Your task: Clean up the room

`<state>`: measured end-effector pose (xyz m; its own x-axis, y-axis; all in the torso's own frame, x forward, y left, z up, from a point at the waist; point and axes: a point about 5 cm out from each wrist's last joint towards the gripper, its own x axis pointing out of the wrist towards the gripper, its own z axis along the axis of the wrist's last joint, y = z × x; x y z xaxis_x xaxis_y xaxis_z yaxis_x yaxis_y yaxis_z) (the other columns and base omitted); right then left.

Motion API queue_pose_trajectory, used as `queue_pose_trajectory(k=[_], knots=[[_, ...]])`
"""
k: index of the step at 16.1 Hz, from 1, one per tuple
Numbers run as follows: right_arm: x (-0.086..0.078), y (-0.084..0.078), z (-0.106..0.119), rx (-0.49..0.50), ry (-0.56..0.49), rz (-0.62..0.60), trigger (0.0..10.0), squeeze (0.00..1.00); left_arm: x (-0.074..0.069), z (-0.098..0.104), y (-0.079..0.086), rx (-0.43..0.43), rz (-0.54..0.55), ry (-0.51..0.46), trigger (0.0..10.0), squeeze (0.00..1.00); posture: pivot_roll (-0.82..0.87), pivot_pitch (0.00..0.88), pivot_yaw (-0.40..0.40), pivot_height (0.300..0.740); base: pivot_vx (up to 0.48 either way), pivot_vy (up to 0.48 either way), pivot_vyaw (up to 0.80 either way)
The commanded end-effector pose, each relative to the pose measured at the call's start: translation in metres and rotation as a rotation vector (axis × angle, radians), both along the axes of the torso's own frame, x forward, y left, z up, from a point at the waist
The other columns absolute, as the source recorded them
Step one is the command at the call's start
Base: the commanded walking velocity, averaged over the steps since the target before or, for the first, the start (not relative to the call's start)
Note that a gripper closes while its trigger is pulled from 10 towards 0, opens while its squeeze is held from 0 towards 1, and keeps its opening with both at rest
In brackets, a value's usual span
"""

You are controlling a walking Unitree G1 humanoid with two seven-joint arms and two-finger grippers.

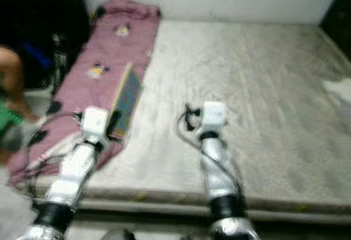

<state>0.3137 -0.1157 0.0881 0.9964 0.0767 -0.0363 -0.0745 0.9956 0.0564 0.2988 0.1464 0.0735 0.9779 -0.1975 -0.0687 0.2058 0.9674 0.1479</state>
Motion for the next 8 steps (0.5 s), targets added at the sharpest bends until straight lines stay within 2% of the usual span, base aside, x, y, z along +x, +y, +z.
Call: queue_pose_trajectory(k=[1,8], knots=[[0.0004,-0.0099,-0.0008,-0.013,0.007,-0.029,10.0,0.0,0.0047,0.0113,-0.0069,-0.017,-0.019,-0.048,10.0,0.0,0.04,0.0,0.037,0.74,0.0,-0.401,0.0],[0.0018,-0.0107,-0.0008,-0.019,0.008,-0.026,10.0,0.0,0.0062,0.0114,-0.0076,-0.018,-0.016,-0.046,10.0,0.0,0.04,0.0,0.033,0.74,0.0,-0.377,0.0]])
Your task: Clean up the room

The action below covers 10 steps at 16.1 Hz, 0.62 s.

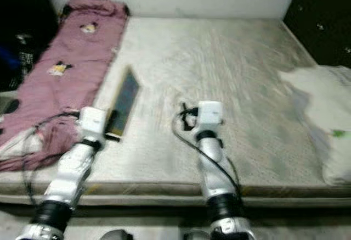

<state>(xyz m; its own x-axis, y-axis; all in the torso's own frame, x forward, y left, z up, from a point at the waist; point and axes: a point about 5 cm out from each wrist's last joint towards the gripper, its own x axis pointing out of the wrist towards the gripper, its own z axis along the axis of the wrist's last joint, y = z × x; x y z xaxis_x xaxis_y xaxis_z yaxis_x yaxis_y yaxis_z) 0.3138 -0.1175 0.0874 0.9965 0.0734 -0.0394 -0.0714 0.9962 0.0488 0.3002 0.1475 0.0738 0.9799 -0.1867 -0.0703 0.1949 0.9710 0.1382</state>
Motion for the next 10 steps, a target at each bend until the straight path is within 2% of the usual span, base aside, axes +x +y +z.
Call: queue_pose_trajectory(k=[1,2,8,10], knots=[[0.002,-0.009,0.0,-0.011,0.006,-0.022,10.0,0.0,0.005,0.011,-0.009,-0.008,-0.028,-0.049,10.0,0.0,0.04,0.0,0.033,0.74,0.0,-0.341,0.0],[0.002,-0.009,0.0,-0.013,0.006,-0.021,10.0,0.0,0.005,0.011,-0.009,-0.008,-0.028,-0.049,10.0,0.0,0.03,0.0,0.034,0.74,0.0,-0.326,0.0],[0.002,-0.008,0.0,-0.017,0.003,-0.015,10.0,0.0,0.009,0.015,-0.001,-0.027,0.018,-0.076,10.0,0.0,0.04,0.0,0.033,0.74,0.0,0.0,0.0],[0.002,-0.008,0.0,-0.017,0.003,-0.015,10.0,0.0,0.011,0.021,0.003,0.025,0.048,-0.135,10.0,0.0,0.04,0.0,0.032,0.74,0.0,0.0,0.0]])
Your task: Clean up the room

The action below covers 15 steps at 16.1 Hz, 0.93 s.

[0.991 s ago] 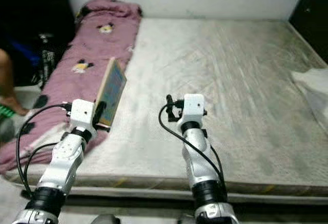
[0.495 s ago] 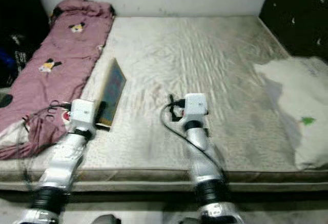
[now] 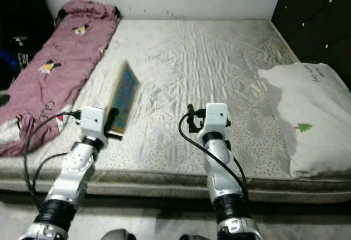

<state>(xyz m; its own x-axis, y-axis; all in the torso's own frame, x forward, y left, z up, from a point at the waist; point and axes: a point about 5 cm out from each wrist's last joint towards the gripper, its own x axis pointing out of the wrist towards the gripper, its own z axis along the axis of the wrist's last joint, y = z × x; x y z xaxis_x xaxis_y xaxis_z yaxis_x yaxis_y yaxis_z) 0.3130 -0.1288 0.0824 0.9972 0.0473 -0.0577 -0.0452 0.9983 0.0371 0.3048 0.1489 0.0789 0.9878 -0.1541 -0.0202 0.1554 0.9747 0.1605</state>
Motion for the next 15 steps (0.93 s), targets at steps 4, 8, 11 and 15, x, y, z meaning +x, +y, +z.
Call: queue_pose_trajectory(k=[4,8,11,15], knots=[[0.0029,0.0029,0.0047,-0.004,-0.014,0.009,10.0,0.0,0.0073,0.0184,0.0064,-0.078,0.01,-0.091,10.0,0.0,0.03,0.0,0.032,0.74,0.0,0.0,0.0],[0.0029,0.0024,0.0047,-0.005,-0.013,0.009,10.0,0.0,0.0066,0.0161,0.0036,-0.044,-0.006,-0.097,10.0,0.0,0.03,0.0,0.029,0.74,0.0,0.0,0.0],[0.0028,0.0021,0.0045,-0.004,-0.012,0.008,10.0,0.0,0.0066,0.016,0.0028,-0.066,-0.019,-0.09,10.0,0.0,0.03,0.0,0.028,0.74,0.0,0.0,0.0],[0.0028,0.002,0.0047,-0.004,-0.012,0.007,10.0,0.0,0.0058,0.0155,0.0008,-0.074,-0.027,-0.09,10.0,0.0,0.03,0.0,0.026,0.74,0.0,0.0,0.0]])
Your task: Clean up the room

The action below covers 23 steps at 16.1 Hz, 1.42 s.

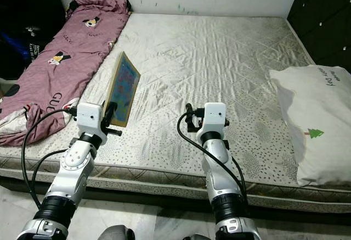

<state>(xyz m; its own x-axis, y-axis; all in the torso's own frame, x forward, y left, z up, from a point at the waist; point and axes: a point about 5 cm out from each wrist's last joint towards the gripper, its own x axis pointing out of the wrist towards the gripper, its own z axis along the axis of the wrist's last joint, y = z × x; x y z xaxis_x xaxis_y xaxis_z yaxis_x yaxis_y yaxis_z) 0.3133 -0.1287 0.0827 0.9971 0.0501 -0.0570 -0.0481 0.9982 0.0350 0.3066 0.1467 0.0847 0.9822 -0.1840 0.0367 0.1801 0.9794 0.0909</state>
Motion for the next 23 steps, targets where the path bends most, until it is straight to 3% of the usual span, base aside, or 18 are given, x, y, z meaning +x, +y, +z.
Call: queue_pose_trajectory(k=[1,14,19,23], knots=[[0.0025,0.0021,0.0044,-0.002,-0.01,0.004,10.0,0.0,0.004,0.0095,0.004,0.009,0.013,-0.043,10.0,0.0,0.03,0.0,0.028,0.74,0.0,0.0,0.0],[0.003,0.0016,0.0038,-0.005,-0.005,0.002,10.0,0.0,0.0045,0.0092,0.0019,0.003,-0.001,-0.039,10.0,0.0,0.03,0.0,0.028,0.74,0.0,-0.393,0.0],[0.0027,0.0017,0.0036,-0.005,-0.005,0.001,10.0,0.0,0.004,0.0103,-0.0018,-0.026,-0.037,-0.05,10.0,0.0,0.02,0.0,0.032,0.74,0.0,0.0,0.0],[0.0025,0.0015,0.0034,-0.005,-0.005,0.001,10.0,0.0,0.0029,0.0114,-0.0036,-0.034,-0.054,-0.059,10.0,0.0,0.02,0.0,0.03,0.74,0.335,0.0,0.0]])
